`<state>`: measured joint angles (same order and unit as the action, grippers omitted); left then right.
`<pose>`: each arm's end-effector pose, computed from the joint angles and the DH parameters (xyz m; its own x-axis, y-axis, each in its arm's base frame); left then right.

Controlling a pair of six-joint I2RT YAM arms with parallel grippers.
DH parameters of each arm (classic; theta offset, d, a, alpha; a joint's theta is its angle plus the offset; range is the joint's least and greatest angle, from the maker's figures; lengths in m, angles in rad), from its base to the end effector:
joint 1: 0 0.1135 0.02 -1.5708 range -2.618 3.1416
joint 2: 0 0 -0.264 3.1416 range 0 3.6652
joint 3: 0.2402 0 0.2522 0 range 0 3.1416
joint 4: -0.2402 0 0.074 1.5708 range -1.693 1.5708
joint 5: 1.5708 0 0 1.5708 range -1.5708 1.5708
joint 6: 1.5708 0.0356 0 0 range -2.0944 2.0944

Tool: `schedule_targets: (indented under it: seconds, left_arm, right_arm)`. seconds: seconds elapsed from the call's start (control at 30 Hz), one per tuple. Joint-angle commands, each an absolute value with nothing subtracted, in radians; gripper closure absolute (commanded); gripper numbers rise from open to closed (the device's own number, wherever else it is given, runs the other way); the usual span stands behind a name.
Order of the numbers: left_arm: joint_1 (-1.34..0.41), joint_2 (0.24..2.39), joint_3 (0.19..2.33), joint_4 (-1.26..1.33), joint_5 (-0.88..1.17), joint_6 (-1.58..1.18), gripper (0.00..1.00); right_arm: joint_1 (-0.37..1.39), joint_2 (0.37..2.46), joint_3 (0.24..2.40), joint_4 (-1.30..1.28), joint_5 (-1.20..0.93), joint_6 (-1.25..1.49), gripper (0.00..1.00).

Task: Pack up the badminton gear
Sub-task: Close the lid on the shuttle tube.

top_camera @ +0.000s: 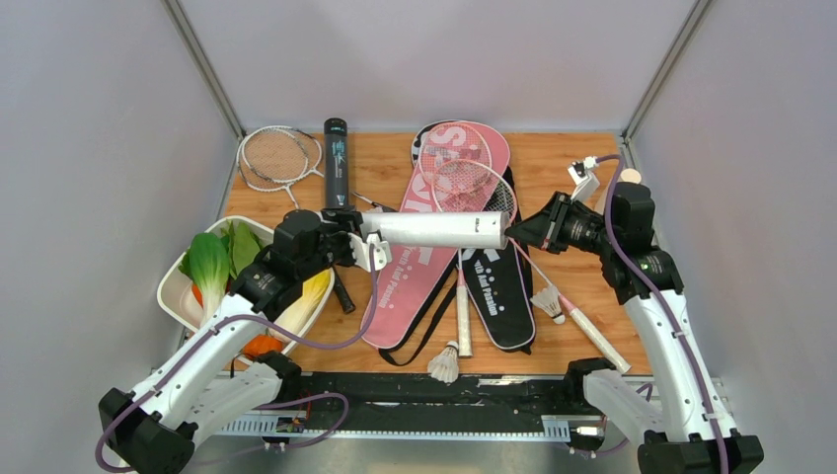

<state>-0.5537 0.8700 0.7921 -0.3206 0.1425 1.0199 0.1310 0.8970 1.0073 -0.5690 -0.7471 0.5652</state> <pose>0.1669 -0.1091 0.3136 0.3656 0.7656 -0.5294 0.6120 0.2308 0.7565 0.1772 0.0477 0.3621 -0.7456 0.2981 -0.5960 -0.3559 0.5780 0.7343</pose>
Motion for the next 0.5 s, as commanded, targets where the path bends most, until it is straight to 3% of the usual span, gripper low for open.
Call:
schedule_targets:
  seconds: [0.0,0.47]
  left_arm:
    - [-0.556,0.855,0.847,-0.251,0.194,0.984,0.80]
    - [-0.556,0.858,0.836,-0.243,0.240,1.053,0.81]
  right_arm:
    - [0.138,0.901,1.039,-0.581,-0.690,0.541,1.00]
    - [0.140,0.923,1.024,-0.594,-0.845,0.459,1.00]
